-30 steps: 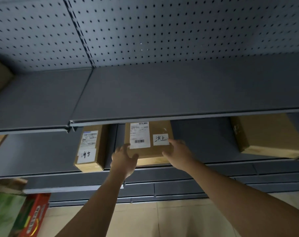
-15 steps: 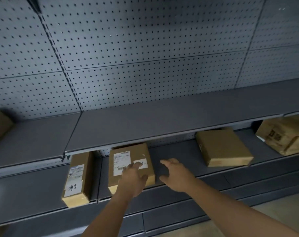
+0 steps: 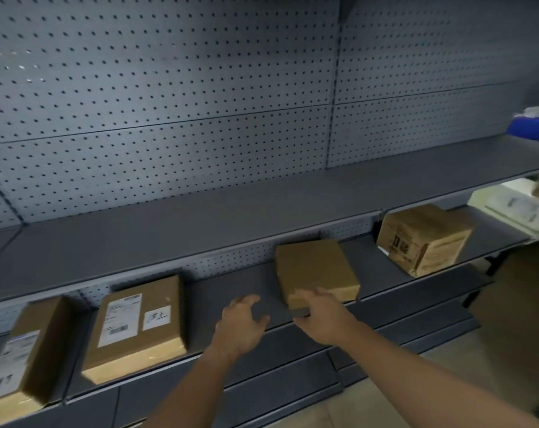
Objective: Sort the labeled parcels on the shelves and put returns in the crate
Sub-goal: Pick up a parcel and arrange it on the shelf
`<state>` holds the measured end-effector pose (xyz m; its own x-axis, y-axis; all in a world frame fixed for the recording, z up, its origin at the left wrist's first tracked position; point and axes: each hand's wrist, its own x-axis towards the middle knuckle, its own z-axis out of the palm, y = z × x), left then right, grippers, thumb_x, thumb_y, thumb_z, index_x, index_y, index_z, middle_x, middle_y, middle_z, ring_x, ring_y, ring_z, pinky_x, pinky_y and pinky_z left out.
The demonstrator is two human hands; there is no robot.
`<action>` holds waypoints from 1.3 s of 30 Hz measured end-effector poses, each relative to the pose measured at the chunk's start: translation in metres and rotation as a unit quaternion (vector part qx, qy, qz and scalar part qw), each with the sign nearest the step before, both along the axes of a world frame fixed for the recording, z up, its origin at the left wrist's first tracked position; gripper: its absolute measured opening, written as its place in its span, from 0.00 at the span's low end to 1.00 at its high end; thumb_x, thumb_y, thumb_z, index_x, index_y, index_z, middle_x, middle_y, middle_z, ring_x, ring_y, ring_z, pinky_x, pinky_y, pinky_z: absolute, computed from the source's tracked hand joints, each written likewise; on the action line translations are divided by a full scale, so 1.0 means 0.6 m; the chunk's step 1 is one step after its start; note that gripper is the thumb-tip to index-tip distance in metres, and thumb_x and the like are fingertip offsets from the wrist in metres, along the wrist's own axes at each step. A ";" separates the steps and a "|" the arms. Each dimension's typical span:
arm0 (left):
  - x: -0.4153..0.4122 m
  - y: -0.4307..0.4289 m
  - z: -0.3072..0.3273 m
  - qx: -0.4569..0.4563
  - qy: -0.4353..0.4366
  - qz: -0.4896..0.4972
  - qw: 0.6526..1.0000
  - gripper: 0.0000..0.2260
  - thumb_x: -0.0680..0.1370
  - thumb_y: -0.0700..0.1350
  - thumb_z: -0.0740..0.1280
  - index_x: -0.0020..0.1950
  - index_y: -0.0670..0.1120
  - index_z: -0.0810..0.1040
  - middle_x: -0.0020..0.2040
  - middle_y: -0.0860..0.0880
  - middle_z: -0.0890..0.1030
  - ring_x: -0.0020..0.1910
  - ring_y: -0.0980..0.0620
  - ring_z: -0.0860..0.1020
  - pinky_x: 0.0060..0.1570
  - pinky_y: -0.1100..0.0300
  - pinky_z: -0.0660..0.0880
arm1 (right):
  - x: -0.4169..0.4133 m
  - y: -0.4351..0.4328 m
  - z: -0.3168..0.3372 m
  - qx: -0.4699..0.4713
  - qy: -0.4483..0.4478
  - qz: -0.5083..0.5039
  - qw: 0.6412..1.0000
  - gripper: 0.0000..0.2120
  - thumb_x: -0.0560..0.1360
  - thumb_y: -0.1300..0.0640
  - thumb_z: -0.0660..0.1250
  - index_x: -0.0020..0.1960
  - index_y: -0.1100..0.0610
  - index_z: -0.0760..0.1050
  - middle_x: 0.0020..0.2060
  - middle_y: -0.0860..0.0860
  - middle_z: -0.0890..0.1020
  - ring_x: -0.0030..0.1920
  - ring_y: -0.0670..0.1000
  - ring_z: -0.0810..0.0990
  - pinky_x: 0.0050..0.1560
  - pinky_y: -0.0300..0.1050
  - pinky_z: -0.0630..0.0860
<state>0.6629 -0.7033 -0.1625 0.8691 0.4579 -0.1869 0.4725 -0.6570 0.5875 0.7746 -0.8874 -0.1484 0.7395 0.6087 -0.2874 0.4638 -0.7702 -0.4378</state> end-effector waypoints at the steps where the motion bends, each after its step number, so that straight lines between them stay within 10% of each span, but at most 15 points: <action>1: 0.018 -0.025 -0.005 -0.003 0.003 0.000 1.000 0.26 0.79 0.57 0.69 0.76 0.54 0.70 0.75 0.48 0.70 0.73 0.45 0.69 0.71 0.47 0.70 | 0.018 -0.023 -0.003 0.001 0.006 0.000 1.000 0.34 0.80 0.41 0.66 0.82 0.45 0.57 0.81 0.55 0.59 0.80 0.58 0.59 0.76 0.56 0.65; 11: 0.132 -0.167 -0.034 -0.026 0.041 -0.011 0.999 0.25 0.75 0.58 0.67 0.73 0.56 0.74 0.69 0.44 0.75 0.66 0.42 0.75 0.65 0.48 0.74 | 0.160 -0.155 -0.039 -0.006 0.040 0.008 0.999 0.31 0.81 0.42 0.64 0.81 0.41 0.58 0.69 0.51 0.72 0.53 0.54 0.80 0.57 0.52 0.79; 20: 0.239 -0.121 -0.093 -0.053 0.039 0.022 0.998 0.20 0.76 0.56 0.68 0.68 0.55 0.77 0.63 0.46 0.78 0.61 0.42 0.79 0.59 0.47 0.78 | 0.263 -0.147 -0.096 -0.013 0.066 -0.018 0.998 0.34 0.82 0.43 0.65 0.82 0.45 0.55 0.79 0.51 0.59 0.76 0.59 0.64 0.74 0.60 0.68; 39: 0.367 -0.103 -0.293 -0.116 0.049 0.267 0.955 0.30 0.81 0.51 0.69 0.78 0.42 0.65 0.71 0.40 0.75 0.68 0.38 0.74 0.63 0.52 0.71 | 0.444 -0.117 -0.284 0.021 0.120 -0.093 0.988 0.42 0.81 0.45 0.67 0.84 0.56 0.46 0.76 0.59 0.65 0.71 0.63 0.72 0.68 0.54 0.72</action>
